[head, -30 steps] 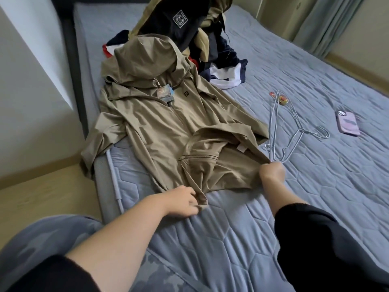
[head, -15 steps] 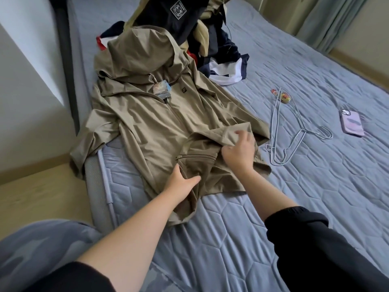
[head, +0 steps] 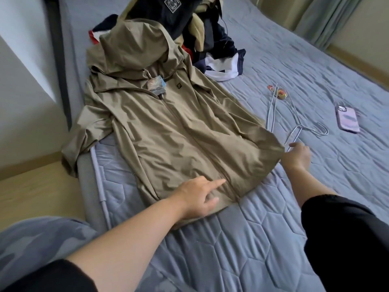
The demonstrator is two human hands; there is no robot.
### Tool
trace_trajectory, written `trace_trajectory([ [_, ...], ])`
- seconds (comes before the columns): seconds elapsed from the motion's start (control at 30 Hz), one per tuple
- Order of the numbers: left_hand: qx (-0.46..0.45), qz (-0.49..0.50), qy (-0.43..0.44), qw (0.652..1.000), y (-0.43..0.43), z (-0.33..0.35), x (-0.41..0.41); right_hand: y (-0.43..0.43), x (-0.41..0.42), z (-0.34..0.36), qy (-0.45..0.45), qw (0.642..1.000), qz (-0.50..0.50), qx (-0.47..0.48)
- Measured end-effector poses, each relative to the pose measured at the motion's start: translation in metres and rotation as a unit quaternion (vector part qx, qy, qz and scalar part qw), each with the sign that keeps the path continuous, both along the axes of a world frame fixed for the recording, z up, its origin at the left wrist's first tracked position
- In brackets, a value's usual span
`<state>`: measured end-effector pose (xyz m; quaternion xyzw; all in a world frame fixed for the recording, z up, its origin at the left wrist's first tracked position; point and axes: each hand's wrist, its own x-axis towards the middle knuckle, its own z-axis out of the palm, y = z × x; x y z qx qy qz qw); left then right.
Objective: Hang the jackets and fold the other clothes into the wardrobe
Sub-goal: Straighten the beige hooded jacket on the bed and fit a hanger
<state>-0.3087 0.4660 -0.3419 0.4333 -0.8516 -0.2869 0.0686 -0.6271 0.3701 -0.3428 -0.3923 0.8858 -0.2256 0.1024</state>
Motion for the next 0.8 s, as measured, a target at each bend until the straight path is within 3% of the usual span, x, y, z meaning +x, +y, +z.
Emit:
trace_trajectory([
  [0.1,-0.002,0.076,0.033,0.997,-0.007,-0.009,0.011,0.007,0.014,-0.001,0.031,0.996,0.052,-0.069],
  [0.23,-0.017,0.222,-0.024,0.975,-0.018,-0.022,0.043,0.003,0.072,-0.001,0.059,0.979,0.176,-0.08],
  [0.33,-0.011,0.389,-0.077,0.918,-0.021,-0.022,0.068,0.001,0.132,-0.005,0.067,0.948,0.303,-0.066],
  [0.43,0.095,0.538,-0.088,0.833,-0.02,-0.014,0.088,0.004,0.192,-0.012,0.052,0.903,0.425,-0.037],
  [0.57,0.165,0.605,0.032,0.779,-0.016,-0.016,0.108,0.012,0.254,-0.02,-0.003,0.847,0.531,0.02],
  [0.67,0.256,0.624,0.235,0.7,-0.005,-0.02,0.115,0.011,0.279,-0.025,-0.051,0.831,0.549,0.075],
  [0.73,0.366,0.566,0.345,0.653,0.008,-0.021,0.115,0.007,0.286,-0.029,-0.064,0.825,0.55,0.115],
  [0.8,0.427,0.497,0.367,0.661,0.02,-0.023,0.115,0.005,0.288,-0.033,-0.088,0.821,0.544,0.149],
])
